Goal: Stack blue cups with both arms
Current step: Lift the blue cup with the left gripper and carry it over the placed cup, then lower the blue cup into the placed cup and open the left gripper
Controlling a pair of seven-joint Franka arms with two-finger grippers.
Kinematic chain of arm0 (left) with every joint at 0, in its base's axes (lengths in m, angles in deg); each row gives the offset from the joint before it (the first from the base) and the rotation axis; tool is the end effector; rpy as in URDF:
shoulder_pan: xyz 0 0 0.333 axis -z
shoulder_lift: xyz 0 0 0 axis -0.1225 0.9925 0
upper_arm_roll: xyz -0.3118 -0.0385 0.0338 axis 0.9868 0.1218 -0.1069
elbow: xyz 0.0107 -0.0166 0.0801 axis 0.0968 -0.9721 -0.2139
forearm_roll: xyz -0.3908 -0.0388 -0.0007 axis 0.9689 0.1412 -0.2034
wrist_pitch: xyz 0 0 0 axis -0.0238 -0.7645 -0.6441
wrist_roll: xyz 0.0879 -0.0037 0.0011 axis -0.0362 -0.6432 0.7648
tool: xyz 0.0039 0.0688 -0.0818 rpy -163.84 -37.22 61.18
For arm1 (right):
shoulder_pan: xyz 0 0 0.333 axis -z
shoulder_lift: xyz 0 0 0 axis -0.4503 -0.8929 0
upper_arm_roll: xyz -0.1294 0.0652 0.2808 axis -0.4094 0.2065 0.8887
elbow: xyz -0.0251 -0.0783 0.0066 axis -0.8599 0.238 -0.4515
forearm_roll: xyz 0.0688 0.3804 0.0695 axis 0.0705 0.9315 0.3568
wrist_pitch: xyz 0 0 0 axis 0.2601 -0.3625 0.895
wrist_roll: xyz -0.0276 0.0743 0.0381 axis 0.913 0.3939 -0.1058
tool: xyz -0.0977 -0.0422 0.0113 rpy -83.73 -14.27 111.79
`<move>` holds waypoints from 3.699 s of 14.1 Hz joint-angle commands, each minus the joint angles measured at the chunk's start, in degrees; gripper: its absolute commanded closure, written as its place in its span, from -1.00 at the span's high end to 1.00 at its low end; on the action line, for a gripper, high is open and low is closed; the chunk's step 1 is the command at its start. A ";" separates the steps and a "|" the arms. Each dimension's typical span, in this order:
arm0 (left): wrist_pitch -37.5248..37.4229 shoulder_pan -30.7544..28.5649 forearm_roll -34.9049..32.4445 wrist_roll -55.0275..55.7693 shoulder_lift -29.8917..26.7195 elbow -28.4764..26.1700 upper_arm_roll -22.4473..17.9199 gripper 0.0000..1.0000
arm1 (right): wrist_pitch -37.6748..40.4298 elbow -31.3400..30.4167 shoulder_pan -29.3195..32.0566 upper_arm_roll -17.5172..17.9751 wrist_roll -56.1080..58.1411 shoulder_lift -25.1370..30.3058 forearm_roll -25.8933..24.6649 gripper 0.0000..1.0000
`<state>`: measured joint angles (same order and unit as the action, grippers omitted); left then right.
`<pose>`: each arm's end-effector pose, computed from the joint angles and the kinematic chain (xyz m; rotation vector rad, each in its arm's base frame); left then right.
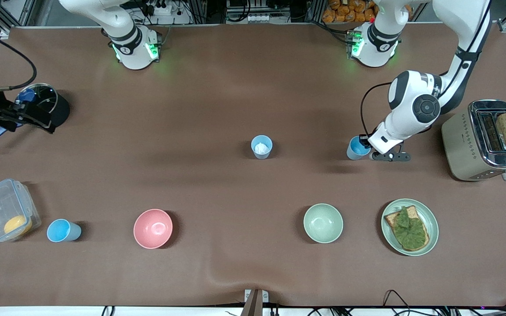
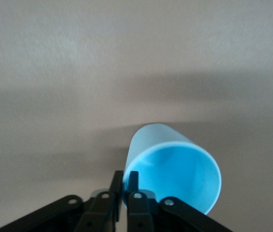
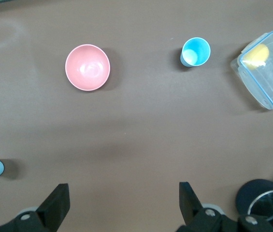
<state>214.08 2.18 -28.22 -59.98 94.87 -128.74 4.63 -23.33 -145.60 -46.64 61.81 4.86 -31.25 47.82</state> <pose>0.4939 -0.1091 0.2479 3.0936 -0.0808 -0.1385 0.5751 0.0307 0.6344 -3.0983 0.1289 -0.0514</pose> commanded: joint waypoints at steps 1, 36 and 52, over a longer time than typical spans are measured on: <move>-6.19 -0.50 -0.30 -0.88 -2.75 4.19 1.48 -1.00 | -3.80 -7.88 -0.95 0.37 -0.94 5.01 -2.50 1.00; -10.62 25.08 1.54 22.94 16.76 34.01 5.63 -1.00 | -5.12 -6.30 26.21 25.86 1.09 1.66 -2.50 1.00; -10.88 25.51 1.89 23.11 14.03 29.88 5.62 -1.00 | -5.91 -6.12 23.40 25.86 1.09 1.40 -2.94 1.00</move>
<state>202.93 27.76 -25.17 -37.29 110.92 -97.16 10.42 -28.61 -151.94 -23.40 87.60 5.56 -29.95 45.38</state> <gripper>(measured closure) 0.974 0.000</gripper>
